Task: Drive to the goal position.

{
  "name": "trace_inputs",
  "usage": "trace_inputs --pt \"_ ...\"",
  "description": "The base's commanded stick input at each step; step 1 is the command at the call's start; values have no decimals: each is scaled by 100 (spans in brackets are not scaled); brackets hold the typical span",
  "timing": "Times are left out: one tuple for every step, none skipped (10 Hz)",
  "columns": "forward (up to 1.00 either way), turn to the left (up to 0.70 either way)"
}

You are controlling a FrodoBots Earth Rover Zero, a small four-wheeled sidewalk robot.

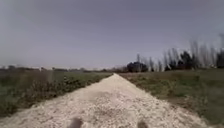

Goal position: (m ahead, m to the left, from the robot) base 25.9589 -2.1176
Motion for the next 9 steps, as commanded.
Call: trace_inputs --pt "70 0" --pt "70 0" --pt "70 0" --pt "70 0" --pt "70 0" --pt "70 0" --pt "70 0" --pt "70 0" --pt "70 0"
